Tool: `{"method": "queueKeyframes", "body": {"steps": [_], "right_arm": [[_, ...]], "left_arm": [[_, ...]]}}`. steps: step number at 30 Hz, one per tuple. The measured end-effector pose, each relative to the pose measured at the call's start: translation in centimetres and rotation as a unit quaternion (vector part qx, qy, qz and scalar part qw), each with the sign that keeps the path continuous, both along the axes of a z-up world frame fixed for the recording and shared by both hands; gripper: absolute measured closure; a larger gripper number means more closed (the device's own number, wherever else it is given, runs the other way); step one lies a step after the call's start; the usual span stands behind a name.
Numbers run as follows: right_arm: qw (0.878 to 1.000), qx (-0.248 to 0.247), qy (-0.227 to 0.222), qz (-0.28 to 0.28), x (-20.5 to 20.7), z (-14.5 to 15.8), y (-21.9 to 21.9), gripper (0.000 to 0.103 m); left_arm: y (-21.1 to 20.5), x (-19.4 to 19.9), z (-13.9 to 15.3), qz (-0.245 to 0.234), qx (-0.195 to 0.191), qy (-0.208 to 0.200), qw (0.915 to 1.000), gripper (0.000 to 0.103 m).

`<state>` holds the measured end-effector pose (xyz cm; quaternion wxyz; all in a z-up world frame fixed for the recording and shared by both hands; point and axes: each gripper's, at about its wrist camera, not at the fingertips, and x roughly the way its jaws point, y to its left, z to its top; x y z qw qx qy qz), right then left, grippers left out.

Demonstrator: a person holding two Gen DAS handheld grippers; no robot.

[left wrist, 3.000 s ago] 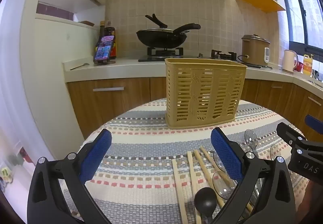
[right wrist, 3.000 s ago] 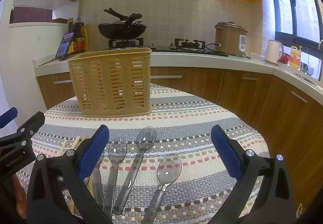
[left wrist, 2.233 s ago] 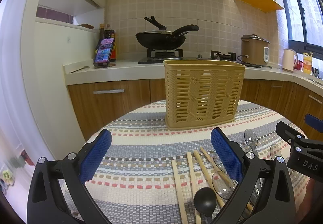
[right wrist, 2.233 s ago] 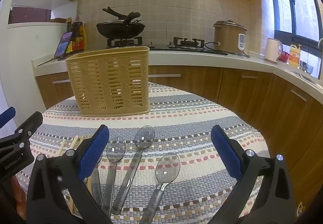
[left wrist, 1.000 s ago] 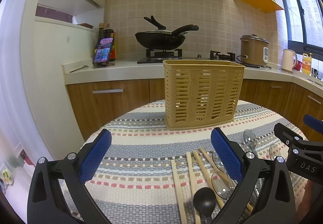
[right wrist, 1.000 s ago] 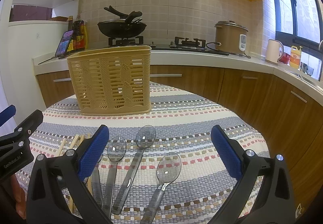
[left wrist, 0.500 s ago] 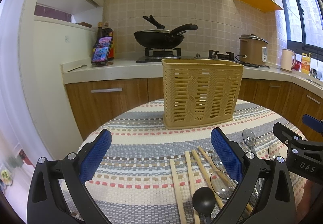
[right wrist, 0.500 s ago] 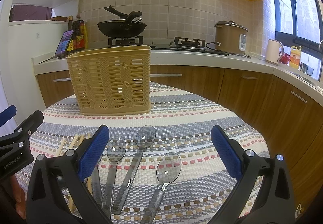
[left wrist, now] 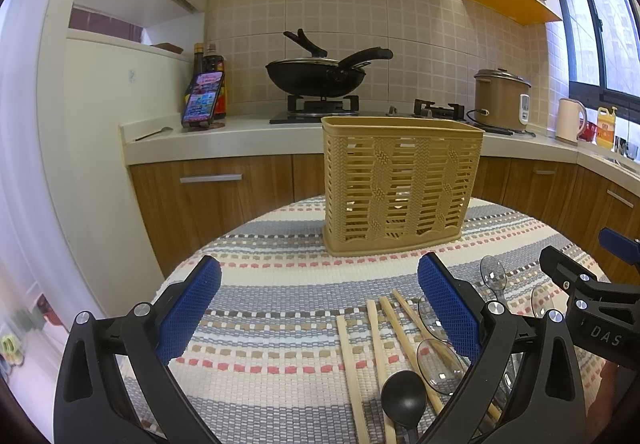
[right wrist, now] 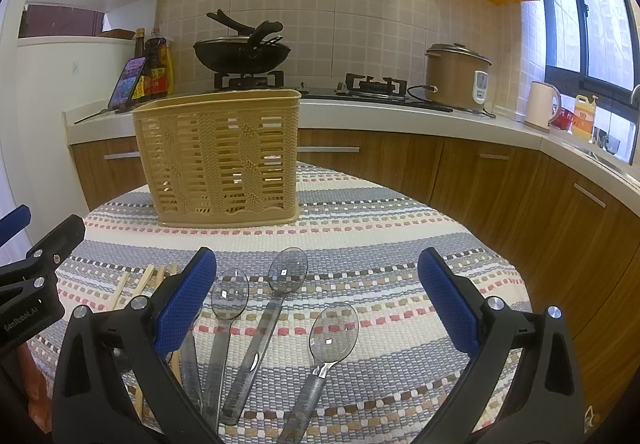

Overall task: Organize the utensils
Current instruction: 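Grasp a wooden chopstick with the left tool while the right tool grasps a clear spoon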

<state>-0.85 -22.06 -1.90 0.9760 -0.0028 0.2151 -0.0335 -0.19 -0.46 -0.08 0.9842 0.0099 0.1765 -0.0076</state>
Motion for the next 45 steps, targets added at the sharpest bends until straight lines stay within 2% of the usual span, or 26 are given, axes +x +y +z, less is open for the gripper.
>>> {"method": "queueKeyframes", "body": {"steps": [4, 6, 7, 9, 12, 14, 16, 19, 22, 24, 29, 32, 35, 39, 41, 45], "right_arm": [[1.000, 0.001, 0.002, -0.005, 0.1, 0.0, -0.2, 0.009], [1.000, 0.010, 0.006, -0.011, 0.3, 0.1, -0.6, 0.010], [1.000, 0.017, 0.011, -0.018, 0.4, 0.1, -1.1, 0.010], [0.999, 0.026, 0.024, -0.030, 0.7, 0.0, -2.0, 0.012], [0.996, 0.034, 0.065, -0.047, 1.7, -0.5, -3.4, 0.020], [0.993, 0.057, 0.093, -0.047, 2.3, -0.9, -4.5, 0.024], [0.990, 0.074, 0.110, -0.047, 2.8, -1.2, -5.4, 0.026], [0.987, 0.093, 0.124, -0.048, 3.1, -1.6, -6.4, 0.028], [0.986, 0.085, 0.132, -0.050, 3.3, -2.0, -6.5, 0.030], [0.986, 0.084, 0.138, -0.046, 3.3, -2.2, -6.4, 0.035], [0.985, 0.073, 0.153, -0.044, 3.4, -2.4, -5.9, 0.044], [0.983, 0.073, 0.165, -0.041, 3.8, -2.3, -6.0, 0.049], [0.980, 0.082, 0.178, -0.028, 4.3, -2.3, -6.4, 0.050], [0.976, 0.076, 0.202, -0.014, 5.6, -2.1, -6.4, 0.050], [0.970, 0.092, 0.223, -0.005, 6.5, -2.4, -6.8, 0.050], [0.947, 0.156, 0.280, 0.014, 7.7, -3.5, -8.0, 0.050]], "left_arm": [[0.1, 0.0, 0.0, -0.002, -0.004, 0.001, 1.0000, 0.007], [0.5, 0.4, -0.1, -0.017, -0.020, 0.012, 0.9996, 0.008], [0.9, 0.6, -0.1, -0.030, -0.030, 0.023, 0.9988, 0.011], [2.0, 1.4, -0.2, -0.064, -0.054, 0.062, 0.9946, 0.023], [3.9, 3.1, -0.3, -0.107, -0.098, 0.138, 0.9796, 0.026], [4.8, 3.4, -0.4, -0.132, -0.133, 0.161, 0.9689, 0.026], [5.0, 3.8, -0.8, -0.151, -0.152, 0.194, 0.9573, 0.026], [4.4, 4.1, -1.8, -0.161, -0.152, 0.224, 0.9492, 0.027], [3.5, 4.5, -2.9, -0.163, -0.144, 0.251, 0.9433, 0.033], [3.0, 5.0, -3.6, -0.163, -0.134, 0.270, 0.9396, 0.042], [2.4, 6.0, -4.6, -0.152, -0.120, 0.293, 0.9364, 0.053], [2.6, 7.5, -5.1, -0.147, -0.138, 0.311, 0.9289, 0.071], [2.5, 8.6, -5.4, -0.142, -0.132, 0.325, 0.9257, 0.073], [1.6, 9.6, -5.3, -0.139, -0.107, 0.333, 0.9265, 0.074], [1.1, 10.0, -5.2, -0.138, -0.096, 0.337, 0.9265, 0.073], [-0.4, 10.6, -5.0, -0.133, -0.058, 0.342, 0.9284, 0.072]]}}
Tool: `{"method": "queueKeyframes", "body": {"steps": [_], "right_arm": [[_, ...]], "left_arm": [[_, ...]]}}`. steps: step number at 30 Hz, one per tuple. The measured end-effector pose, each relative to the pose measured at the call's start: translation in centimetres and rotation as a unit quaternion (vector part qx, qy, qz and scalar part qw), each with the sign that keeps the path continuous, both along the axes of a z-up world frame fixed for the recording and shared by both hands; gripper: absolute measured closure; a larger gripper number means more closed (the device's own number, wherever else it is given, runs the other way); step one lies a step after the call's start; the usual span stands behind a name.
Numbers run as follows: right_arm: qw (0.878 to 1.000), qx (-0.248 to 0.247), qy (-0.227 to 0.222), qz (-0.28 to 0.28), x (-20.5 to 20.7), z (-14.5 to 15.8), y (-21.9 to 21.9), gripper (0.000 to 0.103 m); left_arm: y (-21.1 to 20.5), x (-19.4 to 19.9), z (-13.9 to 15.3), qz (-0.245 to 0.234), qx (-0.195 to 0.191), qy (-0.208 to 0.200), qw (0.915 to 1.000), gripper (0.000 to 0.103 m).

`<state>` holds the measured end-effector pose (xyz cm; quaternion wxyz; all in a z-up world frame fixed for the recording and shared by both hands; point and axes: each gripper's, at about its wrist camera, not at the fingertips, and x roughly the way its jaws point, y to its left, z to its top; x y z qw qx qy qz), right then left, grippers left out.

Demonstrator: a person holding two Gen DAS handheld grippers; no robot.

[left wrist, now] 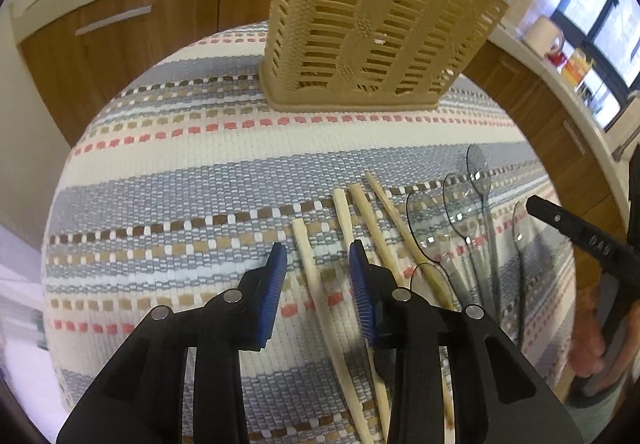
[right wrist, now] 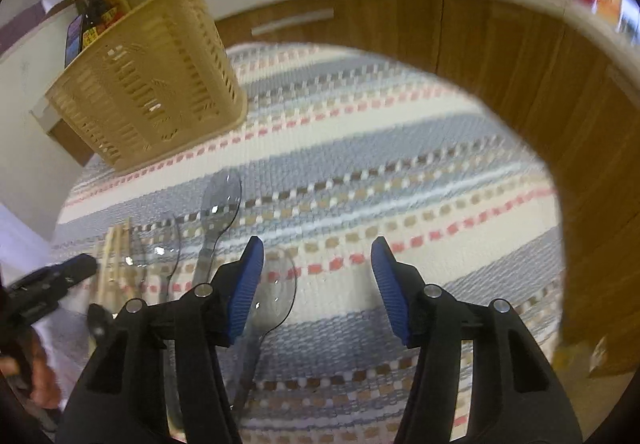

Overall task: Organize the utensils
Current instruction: 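Grasp a wooden chopstick with the left tool while the right tool grasps a clear spoon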

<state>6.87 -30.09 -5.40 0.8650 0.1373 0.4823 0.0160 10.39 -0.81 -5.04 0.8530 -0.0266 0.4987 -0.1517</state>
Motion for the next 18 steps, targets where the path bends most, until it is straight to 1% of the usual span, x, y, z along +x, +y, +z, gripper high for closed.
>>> {"method": "queueKeyframes", "body": {"steps": [4, 5, 6, 8, 10, 13, 15, 16, 18], "right_arm": [[0.999, 0.035, 0.039, 0.008, 0.2, -0.6, 0.5, 0.050], [0.998, 0.034, 0.043, 0.008, 0.2, -0.7, 0.9, 0.050], [0.999, 0.020, 0.046, 0.007, 0.2, -0.7, 1.5, 0.050], [0.998, -0.031, 0.050, -0.001, 0.5, -0.8, 2.9, 0.050], [0.996, -0.073, 0.050, -0.005, 0.7, -1.0, 4.3, 0.050], [0.992, -0.115, 0.049, -0.005, 0.8, -1.2, 5.8, 0.050], [0.991, -0.128, 0.045, -0.005, 0.8, -1.3, 6.3, 0.053], [0.991, -0.129, 0.044, -0.003, 0.8, -1.4, 6.5, 0.056], [0.991, -0.122, 0.046, -0.001, 0.7, -1.5, 6.4, 0.060]], "left_arm": [[-0.9, 0.3, 0.2, -0.008, 0.020, -0.003, 0.9998, 0.073], [-1.1, 0.1, 0.1, -0.007, 0.024, -0.005, 0.9997, 0.078], [-1.1, 0.2, 0.1, -0.004, 0.032, -0.009, 0.9994, 0.086], [-1.1, 0.1, 0.0, 0.000, 0.044, -0.017, 0.9989, 0.096], [-0.7, 0.4, 0.0, -0.001, 0.032, -0.015, 0.9994, 0.097], [0.4, 0.4, -0.4, -0.005, 0.014, -0.012, 0.9998, 0.098], [0.7, 0.3, -0.5, -0.009, 0.011, -0.011, 0.9998, 0.098], [0.7, 0.3, -0.5, -0.011, 0.010, -0.009, 0.9998, 0.098], [0.8, 0.3, -0.4, -0.013, 0.009, -0.005, 0.9999, 0.097]]}}
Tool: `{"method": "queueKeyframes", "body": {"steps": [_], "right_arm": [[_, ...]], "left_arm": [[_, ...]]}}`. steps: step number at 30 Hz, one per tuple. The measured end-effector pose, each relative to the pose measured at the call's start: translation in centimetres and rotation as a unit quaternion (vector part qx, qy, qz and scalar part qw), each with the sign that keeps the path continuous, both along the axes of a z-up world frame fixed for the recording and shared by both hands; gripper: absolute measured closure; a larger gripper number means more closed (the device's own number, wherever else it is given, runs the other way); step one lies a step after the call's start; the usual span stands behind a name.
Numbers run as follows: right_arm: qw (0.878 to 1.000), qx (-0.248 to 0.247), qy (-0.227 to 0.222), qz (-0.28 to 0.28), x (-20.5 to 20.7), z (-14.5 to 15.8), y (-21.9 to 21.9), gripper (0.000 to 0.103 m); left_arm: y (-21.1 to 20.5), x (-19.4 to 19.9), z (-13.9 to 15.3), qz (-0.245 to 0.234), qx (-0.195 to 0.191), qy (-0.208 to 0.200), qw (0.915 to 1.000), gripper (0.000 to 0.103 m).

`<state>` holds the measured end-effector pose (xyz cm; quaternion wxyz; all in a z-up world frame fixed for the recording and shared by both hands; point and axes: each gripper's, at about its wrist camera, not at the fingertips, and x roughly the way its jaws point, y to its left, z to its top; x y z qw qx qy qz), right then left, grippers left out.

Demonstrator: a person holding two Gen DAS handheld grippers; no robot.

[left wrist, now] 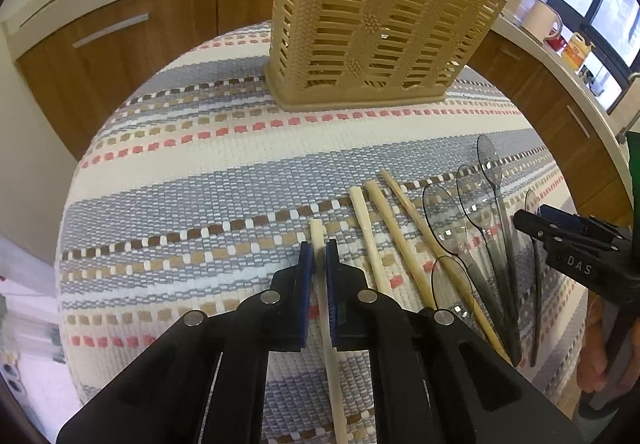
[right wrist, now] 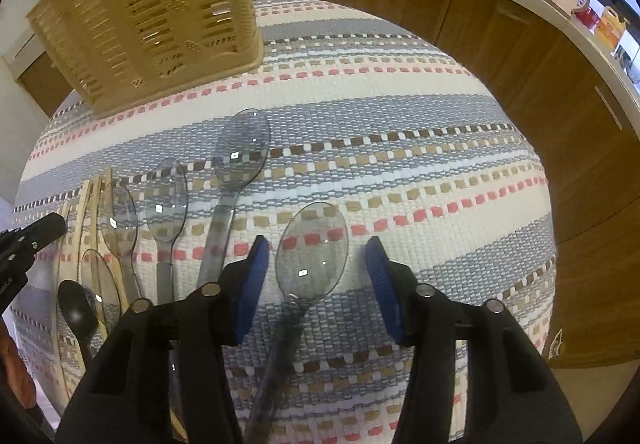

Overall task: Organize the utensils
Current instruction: 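Grasp a wooden chopstick with the left tool while the right tool grasps a clear spoon, then lift the chopstick with the left tool while the right tool lifts the clear spoon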

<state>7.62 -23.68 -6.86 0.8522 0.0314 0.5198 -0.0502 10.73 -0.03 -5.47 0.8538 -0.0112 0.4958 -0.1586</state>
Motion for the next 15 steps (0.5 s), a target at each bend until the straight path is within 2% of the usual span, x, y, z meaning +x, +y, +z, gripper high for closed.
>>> {"method": "queueKeyframes", "body": {"steps": [3, 5, 7, 9, 12, 15], "right_arm": [[1.000, 0.004, 0.003, 0.008, -0.3, 0.3, 0.4, 0.066], [1.000, 0.000, 0.002, 0.017, -0.2, 0.3, 0.7, 0.071], [1.000, -0.008, -0.001, 0.024, 0.0, 0.3, 1.1, 0.071], [1.000, -0.008, -0.005, 0.030, -0.1, 0.4, 1.3, 0.072], [0.999, 0.007, -0.015, 0.039, -0.5, 0.5, 1.2, 0.072], [0.998, 0.017, -0.034, 0.048, -1.1, 0.6, 0.7, 0.072]], "left_arm": [[-0.3, -0.1, 0.1, -0.009, 0.009, 0.003, 0.9999, 0.092], [-1.0, -0.1, 0.2, -0.017, 0.030, 0.001, 0.9994, 0.091], [-1.5, -0.2, 0.2, -0.022, 0.049, -0.001, 0.9986, 0.091], [-1.9, -0.3, 0.3, -0.024, 0.073, -0.006, 0.9971, 0.098], [-2.5, -0.4, 0.2, -0.026, 0.084, -0.015, 0.9960, 0.099], [-2.0, -0.9, 0.6, -0.037, 0.027, -0.031, 0.9985, 0.100]]}}
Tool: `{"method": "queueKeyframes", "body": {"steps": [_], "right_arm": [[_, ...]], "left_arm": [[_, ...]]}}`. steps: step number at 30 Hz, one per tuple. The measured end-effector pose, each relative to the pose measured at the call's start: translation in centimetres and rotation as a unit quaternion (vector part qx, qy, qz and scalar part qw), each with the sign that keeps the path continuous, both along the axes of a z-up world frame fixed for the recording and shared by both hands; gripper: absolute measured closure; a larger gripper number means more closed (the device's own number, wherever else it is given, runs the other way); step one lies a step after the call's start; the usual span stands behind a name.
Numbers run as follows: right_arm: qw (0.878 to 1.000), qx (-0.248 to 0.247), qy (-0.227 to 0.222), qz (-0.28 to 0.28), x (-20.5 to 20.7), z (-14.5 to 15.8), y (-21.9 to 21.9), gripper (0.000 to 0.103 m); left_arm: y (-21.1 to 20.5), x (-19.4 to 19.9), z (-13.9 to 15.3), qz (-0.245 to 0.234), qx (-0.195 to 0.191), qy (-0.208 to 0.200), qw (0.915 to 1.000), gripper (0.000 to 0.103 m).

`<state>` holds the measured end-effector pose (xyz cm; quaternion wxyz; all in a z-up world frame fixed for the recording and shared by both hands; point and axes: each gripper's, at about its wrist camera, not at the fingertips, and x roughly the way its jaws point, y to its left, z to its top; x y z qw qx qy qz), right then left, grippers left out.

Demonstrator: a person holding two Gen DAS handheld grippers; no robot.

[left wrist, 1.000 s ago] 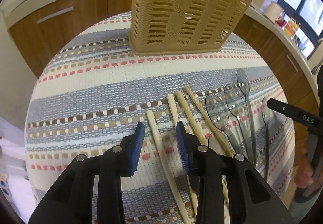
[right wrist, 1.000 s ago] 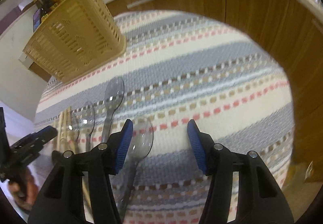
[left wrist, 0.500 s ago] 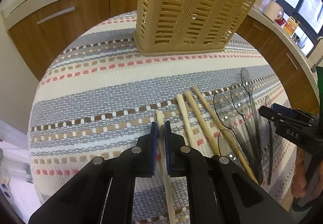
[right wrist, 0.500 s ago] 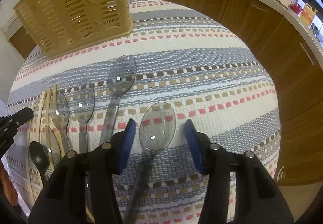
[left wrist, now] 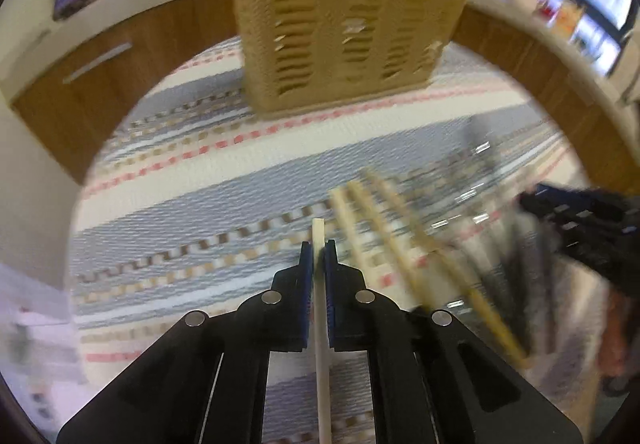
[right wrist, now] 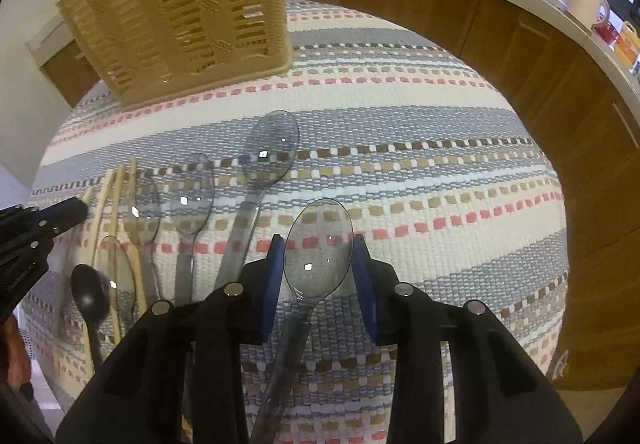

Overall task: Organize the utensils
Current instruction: 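Lift the chopstick with the left tool while the right tool lifts the clear spoon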

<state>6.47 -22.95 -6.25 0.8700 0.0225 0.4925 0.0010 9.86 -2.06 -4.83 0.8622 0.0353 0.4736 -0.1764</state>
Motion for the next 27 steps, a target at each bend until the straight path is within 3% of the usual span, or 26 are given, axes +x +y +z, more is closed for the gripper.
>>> {"method": "queueKeyframes", "body": {"steps": [5, 11, 21, 27], "right_arm": [[0.999, 0.003, -0.049, 0.013, -1.9, 1.8, -0.2, 0.072], [0.994, 0.015, -0.105, 0.020, -3.6, 5.1, -0.7, 0.072], [0.990, 0.029, -0.131, 0.030, -3.8, 5.4, -1.1, 0.072], [0.989, 0.038, -0.136, 0.040, -3.5, 5.1, -0.9, 0.072]], "left_arm": [[-0.5, -1.7, 2.4, 0.009, -0.017, -0.081, 0.9965, 0.100], [-0.7, -3.3, 6.3, 0.010, -0.037, -0.163, 0.9858, 0.100], [-0.9, -3.8, 6.5, 0.016, -0.106, -0.194, 0.9752, 0.099], [-1.4, -3.8, 6.1, 0.010, -0.103, -0.191, 0.9762, 0.099]]}}
